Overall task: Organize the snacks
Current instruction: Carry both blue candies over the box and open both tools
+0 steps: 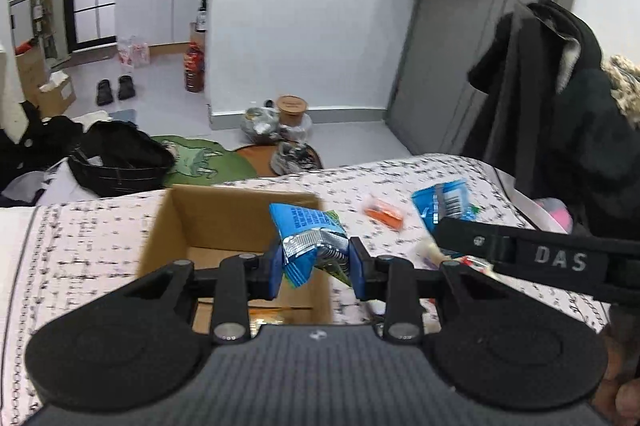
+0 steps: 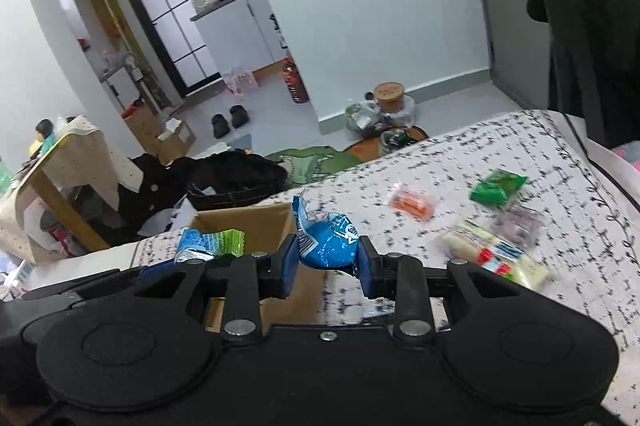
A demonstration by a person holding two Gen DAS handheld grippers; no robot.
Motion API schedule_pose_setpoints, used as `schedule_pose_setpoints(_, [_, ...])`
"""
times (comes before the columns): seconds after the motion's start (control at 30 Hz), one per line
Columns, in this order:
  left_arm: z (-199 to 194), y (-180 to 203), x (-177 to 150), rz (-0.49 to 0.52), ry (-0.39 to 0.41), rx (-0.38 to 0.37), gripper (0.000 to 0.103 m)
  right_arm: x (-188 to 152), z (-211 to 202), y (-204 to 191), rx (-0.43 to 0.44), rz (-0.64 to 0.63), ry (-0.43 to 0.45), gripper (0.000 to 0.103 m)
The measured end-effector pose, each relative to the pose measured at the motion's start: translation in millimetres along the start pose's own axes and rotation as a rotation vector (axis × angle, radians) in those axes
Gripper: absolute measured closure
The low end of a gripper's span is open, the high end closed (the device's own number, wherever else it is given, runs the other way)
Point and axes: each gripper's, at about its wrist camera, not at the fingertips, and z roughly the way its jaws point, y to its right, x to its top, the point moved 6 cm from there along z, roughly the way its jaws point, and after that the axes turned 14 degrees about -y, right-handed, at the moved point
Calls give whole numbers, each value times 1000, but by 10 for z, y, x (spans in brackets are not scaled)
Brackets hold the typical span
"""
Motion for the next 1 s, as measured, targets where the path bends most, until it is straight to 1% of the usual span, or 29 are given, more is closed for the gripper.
schedule_pose_setpoints(0.27, [-26,-421,-3,-42,-13,53,71,-20,103,-253,34,-20,-18,73])
schedule_pose_setpoints(0.43, [11,-583,-48,-60,-33,68,70,-43,172,-375,45,-28,-33,73])
schedule_pose_setpoints(0.53, [14,-640,-73,-61,-39,81,67,-50,209,-457,49,-36,-38,73])
schedule_pose_setpoints(0.6, [3,-670,-82,-64,-35,90,64,-54,234,-499,52,-39,-43,73])
schedule_pose_setpoints(0.7, [-25,-736,-84,-85,-21,114,46,-56,256,-562,55,-45,-46,73])
schedule_pose_setpoints(0.77, [-60,-767,-87,-93,-12,123,41,-55,275,-601,58,-49,-50,73])
schedule_pose_setpoints(0.87, [-93,-819,-98,-98,-6,140,33,-40,313,-662,67,-65,-61,72])
schedule_pose_setpoints(1.0, [-114,-886,-123,-102,-7,161,30,3,318,-725,93,-71,-58,67])
